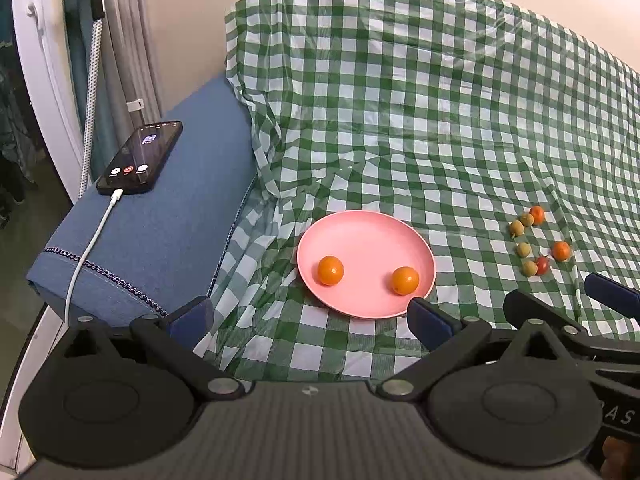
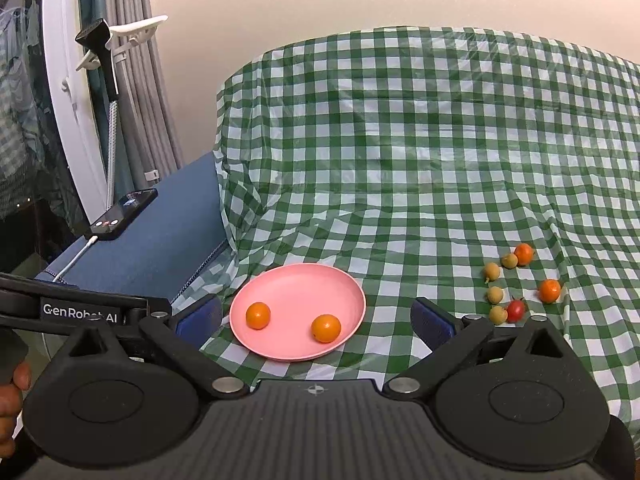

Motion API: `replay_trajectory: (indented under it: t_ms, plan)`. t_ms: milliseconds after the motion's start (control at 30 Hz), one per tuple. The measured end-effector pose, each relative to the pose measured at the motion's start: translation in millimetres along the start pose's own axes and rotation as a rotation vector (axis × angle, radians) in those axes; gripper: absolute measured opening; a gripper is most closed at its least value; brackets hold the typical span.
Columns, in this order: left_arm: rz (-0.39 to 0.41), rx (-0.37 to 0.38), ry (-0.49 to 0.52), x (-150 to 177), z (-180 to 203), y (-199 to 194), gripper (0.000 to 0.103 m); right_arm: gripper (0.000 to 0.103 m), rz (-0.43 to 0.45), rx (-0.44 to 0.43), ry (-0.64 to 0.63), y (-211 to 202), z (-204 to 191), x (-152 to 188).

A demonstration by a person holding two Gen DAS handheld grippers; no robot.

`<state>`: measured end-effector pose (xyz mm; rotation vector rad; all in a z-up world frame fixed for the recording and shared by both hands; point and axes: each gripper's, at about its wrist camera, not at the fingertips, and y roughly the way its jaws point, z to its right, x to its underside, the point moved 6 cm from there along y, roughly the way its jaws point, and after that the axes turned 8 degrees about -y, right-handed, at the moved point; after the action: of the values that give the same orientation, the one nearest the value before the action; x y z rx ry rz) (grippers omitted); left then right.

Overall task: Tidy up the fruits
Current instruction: 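Grasp a yellow-green small fruit with the left tool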

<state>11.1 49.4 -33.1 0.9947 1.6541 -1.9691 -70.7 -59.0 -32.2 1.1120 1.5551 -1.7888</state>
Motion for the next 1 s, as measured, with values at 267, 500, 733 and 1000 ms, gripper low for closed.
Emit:
replay_trajectory:
  t_ms: [267,500,733,1000]
  plan:
    - [-0.028,-0.001,0.014,-1.4,8.7,8.7,0.103,0.100,-0.009,0.001,0.032,4.8,11.0,5.0]
    - [-0.059,0.046,0.069,-16.6,57.0,38.0,0.103,0.102,0.006,0.060,0.081,9.8,54.8,7.2]
    - [-0.074,0.096,0.122,-40.3,139.5,110.5,0.103,0.102,-0.004,0.214,0.173,49.5,159.3,17.8]
    - [-0.166,0.177,0.145,-48.2,231.2,245.7,0.103,0.102,-0.059,0.409,0.168,140.0,299.3,45.2]
